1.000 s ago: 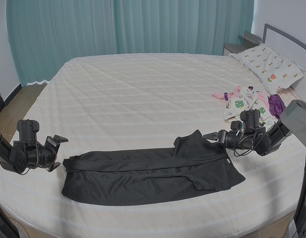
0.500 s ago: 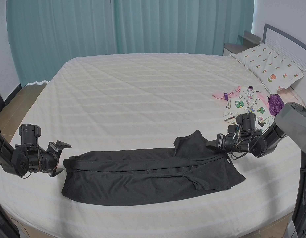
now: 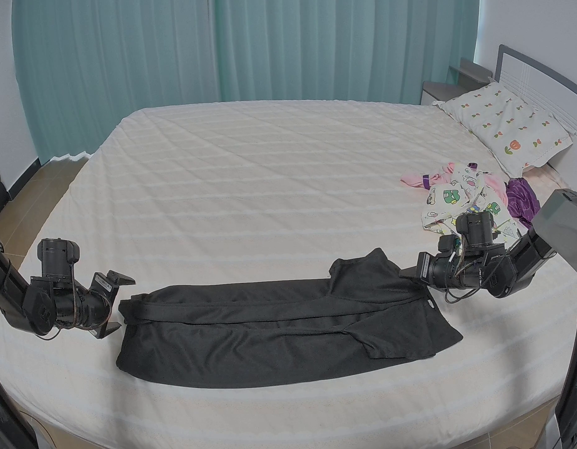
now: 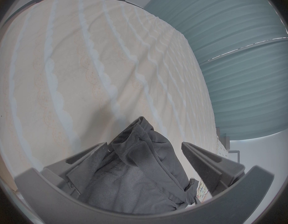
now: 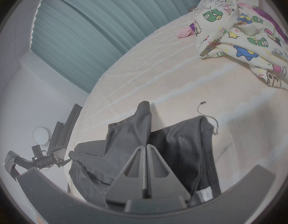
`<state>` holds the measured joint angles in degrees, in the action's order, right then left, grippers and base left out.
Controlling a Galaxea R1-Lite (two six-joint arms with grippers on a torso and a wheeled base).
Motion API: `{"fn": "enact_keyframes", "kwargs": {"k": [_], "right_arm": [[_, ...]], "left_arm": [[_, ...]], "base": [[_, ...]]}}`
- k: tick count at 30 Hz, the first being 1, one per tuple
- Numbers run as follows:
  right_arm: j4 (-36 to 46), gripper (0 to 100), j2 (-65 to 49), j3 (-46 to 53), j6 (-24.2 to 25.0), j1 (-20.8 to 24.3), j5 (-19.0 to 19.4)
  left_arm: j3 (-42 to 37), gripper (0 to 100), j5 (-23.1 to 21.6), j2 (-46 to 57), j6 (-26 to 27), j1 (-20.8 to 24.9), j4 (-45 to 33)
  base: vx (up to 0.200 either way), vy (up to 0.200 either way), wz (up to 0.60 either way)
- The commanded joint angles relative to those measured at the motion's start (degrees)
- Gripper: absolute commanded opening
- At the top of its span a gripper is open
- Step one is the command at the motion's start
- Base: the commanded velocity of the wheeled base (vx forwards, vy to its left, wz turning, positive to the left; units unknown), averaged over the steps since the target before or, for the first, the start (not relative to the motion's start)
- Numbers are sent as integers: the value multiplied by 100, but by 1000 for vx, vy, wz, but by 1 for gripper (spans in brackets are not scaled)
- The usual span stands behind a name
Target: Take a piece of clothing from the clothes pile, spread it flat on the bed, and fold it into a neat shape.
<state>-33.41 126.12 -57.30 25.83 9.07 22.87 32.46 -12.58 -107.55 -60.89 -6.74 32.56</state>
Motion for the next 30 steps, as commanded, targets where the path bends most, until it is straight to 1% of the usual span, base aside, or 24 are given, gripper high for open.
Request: {"fn": "enact_keyframes", "kwargs": {"k": [1,5,11,19,20,26,27,28,30], "right_arm": [[2,0,-466,430,10,-10,16],[-25,0,-730,799,1,-37,60],[-69,0,-809,1230,-52,-54,42],[-139,0,-826,1300,-26,-54,-2],[-201,100,-800,1282,1,-54,-2],[-473,100,-941,1441,150,-116,-2],[-499,100,-1081,1537,361,-116,-11],[-508,100,-1134,1564,423,-107,-11],[-596,100,-1582,1810,1126,-81,-37]], "left_arm": [[-21,100,1,-56,-2,6,5],[-21,100,1,-74,-2,15,5],[-47,100,1,-82,-2,15,5],[-126,100,-8,-74,-2,24,154],[-153,100,-8,-74,-2,24,198],[-346,100,-16,23,34,24,374],[-407,100,-16,146,51,24,391],[-425,100,-8,181,51,24,383],[-610,100,-16,682,60,112,356]], "base": [[0,0,0],[0,0,0],[0,0,0],[0,0,0],[0,0,0],[0,0,0],[0,0,0],[0,0,0],[0,0,0]]}}
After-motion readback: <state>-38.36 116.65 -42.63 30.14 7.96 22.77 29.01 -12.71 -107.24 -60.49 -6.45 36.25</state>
